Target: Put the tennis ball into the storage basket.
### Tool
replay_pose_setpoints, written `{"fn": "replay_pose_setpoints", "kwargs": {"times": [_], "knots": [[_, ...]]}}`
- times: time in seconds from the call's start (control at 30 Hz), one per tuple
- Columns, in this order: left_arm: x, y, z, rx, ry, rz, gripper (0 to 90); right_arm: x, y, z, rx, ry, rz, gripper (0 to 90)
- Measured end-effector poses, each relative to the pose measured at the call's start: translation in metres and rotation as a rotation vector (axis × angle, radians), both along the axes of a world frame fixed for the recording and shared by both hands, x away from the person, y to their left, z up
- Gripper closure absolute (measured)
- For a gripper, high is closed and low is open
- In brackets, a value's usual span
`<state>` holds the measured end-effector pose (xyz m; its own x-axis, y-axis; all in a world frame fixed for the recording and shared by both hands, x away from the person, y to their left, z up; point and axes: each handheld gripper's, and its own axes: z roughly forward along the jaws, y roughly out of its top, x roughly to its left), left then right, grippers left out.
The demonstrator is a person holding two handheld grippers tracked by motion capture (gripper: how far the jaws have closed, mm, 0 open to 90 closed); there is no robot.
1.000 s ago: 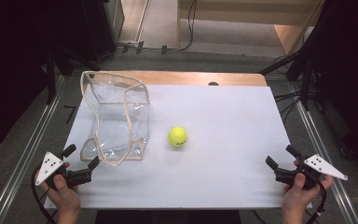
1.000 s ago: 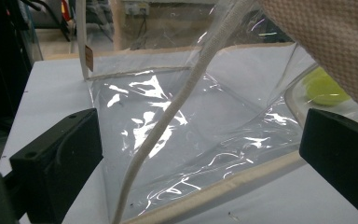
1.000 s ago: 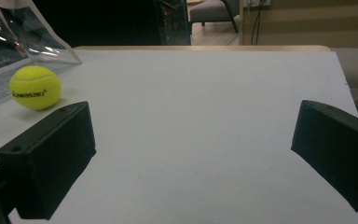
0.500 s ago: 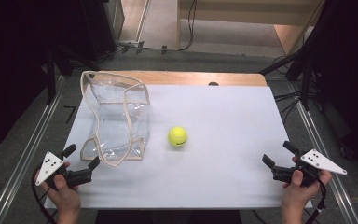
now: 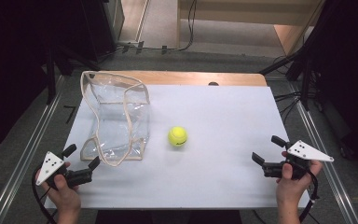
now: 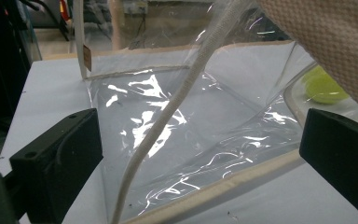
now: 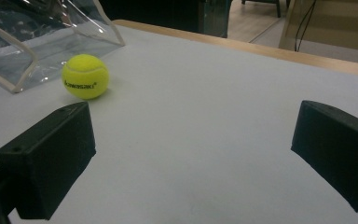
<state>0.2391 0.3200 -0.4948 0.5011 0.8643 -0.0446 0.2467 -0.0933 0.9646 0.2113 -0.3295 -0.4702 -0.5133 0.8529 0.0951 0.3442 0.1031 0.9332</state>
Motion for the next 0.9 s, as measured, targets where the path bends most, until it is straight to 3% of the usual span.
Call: {"fn": "replay_pose_setpoints", "kwargs": {"times": [0.9], "knots": [[0.000, 0.001, 0.000, -0.006, -0.001, -0.002, 0.0, 0.045, 0.041, 0.028, -0.048, 0.052, 0.118, 0.0]]}}
